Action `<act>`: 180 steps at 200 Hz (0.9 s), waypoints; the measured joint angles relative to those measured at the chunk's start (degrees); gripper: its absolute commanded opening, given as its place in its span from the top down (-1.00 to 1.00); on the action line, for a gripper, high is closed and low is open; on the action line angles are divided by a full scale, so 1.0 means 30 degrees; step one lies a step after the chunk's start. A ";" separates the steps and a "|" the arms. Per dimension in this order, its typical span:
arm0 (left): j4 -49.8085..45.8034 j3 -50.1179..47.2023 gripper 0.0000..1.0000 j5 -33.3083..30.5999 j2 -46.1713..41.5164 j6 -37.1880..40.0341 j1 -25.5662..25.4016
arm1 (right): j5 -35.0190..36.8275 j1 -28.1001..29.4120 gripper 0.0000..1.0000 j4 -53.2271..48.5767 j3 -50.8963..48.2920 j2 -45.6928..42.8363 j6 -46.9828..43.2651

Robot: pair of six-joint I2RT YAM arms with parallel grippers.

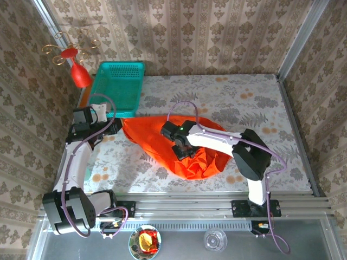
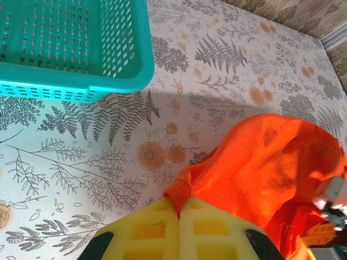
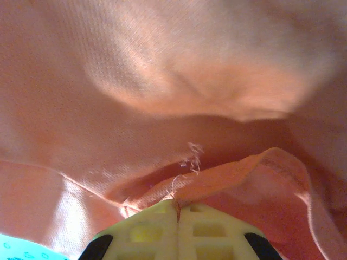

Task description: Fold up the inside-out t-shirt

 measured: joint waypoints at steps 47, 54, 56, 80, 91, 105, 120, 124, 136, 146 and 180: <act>-0.0124 0.0860 1.00 0.0000 -0.0780 -0.0146 0.0022 | 0.2790 -0.1428 1.00 -0.0933 0.3169 -0.5238 -0.0823; -0.0189 0.1188 1.00 -0.0007 -0.0860 -0.0168 0.0029 | 0.3126 -0.1778 1.00 -0.0940 0.3934 -0.5923 -0.1042; -0.0233 0.1290 1.00 -0.0007 -0.0867 -0.0175 0.0036 | 0.3249 -0.1894 1.00 -0.0962 0.4197 -0.6127 -0.1115; -0.0503 0.2841 1.00 -0.0007 -0.1056 -0.0313 0.0328 | 0.4590 -0.3096 1.00 -0.1049 0.7045 -0.7963 -0.2273; -0.0612 0.3767 1.00 0.0087 -0.1071 -0.0430 0.0619 | 0.5289 -0.3767 1.00 -0.1071 0.8225 -0.8539 -0.2987; -0.0750 0.5136 1.00 0.0415 -0.1005 -0.0597 0.0962 | 0.6025 -0.4619 1.00 -0.1115 0.9551 -0.8998 -0.3759; -0.0750 0.7023 1.00 0.1158 -0.0743 -0.0874 0.1093 | 0.6885 -0.5209 1.00 -0.1122 1.0732 -0.9282 -0.4583; -0.0750 0.7577 1.00 0.1435 -0.0663 -0.0962 0.1086 | 0.7104 -0.5275 1.00 -0.1107 1.0907 -0.9377 -0.4787; -0.0663 0.8801 1.00 0.2142 -0.0474 -0.1188 0.1078 | 0.7832 -0.5297 1.00 -0.1035 1.1176 -0.9806 -0.5428; -0.0466 0.9581 1.00 0.2900 -0.0401 -0.1479 0.1078 | 0.8378 -0.5282 1.00 -0.0954 1.1183 -1.0316 -0.5923; 0.1297 0.9355 1.00 0.6229 -0.0466 -0.3315 0.0889 | 0.9391 -0.5260 1.00 0.0415 1.0163 -1.2881 -0.7184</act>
